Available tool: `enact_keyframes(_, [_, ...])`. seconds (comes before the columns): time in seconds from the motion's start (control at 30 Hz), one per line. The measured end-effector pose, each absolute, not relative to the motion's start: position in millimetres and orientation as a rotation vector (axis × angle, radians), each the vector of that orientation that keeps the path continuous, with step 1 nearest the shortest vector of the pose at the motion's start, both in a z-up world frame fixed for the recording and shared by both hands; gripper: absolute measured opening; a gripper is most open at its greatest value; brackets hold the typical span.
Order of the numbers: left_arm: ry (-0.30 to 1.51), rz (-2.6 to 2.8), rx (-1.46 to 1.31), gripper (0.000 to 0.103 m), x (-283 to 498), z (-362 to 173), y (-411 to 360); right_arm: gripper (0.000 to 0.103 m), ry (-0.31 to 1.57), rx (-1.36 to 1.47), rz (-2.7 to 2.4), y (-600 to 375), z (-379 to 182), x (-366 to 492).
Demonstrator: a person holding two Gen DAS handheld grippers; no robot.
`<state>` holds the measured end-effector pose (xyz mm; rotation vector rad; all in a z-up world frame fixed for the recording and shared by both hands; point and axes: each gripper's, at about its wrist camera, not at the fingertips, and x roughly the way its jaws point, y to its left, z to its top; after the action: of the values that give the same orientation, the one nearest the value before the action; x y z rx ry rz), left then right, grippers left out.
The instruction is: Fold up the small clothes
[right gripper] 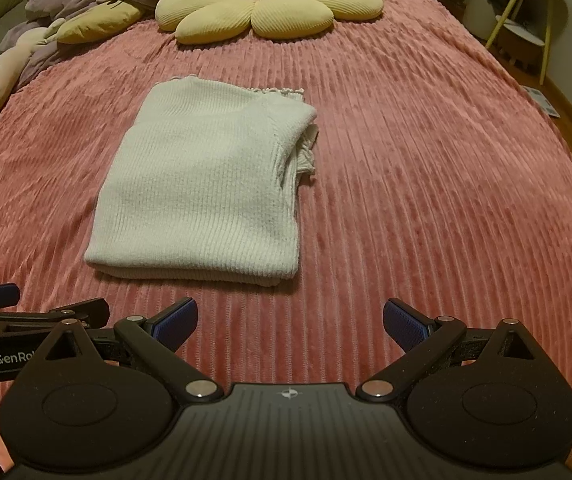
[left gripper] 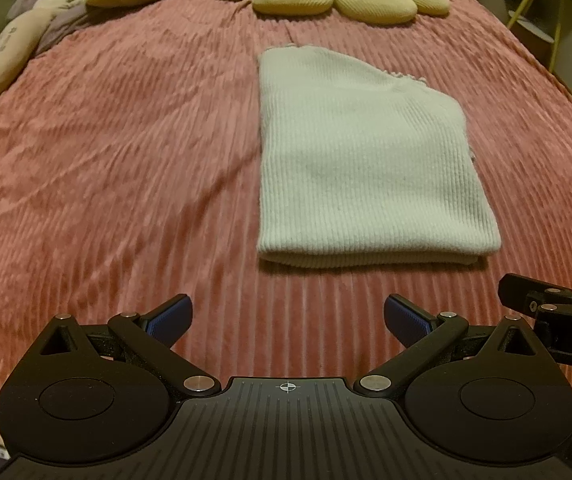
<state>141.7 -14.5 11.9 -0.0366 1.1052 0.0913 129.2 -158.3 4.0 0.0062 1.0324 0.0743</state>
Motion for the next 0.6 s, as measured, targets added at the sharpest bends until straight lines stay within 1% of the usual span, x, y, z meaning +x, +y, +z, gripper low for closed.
enact_keyframes(0.6, [1.124, 0.068, -0.014, 0.103, 139.8, 10.2, -18.8, 0.099, 1.034, 0.004, 0.07, -158.9, 4.0, 128.5])
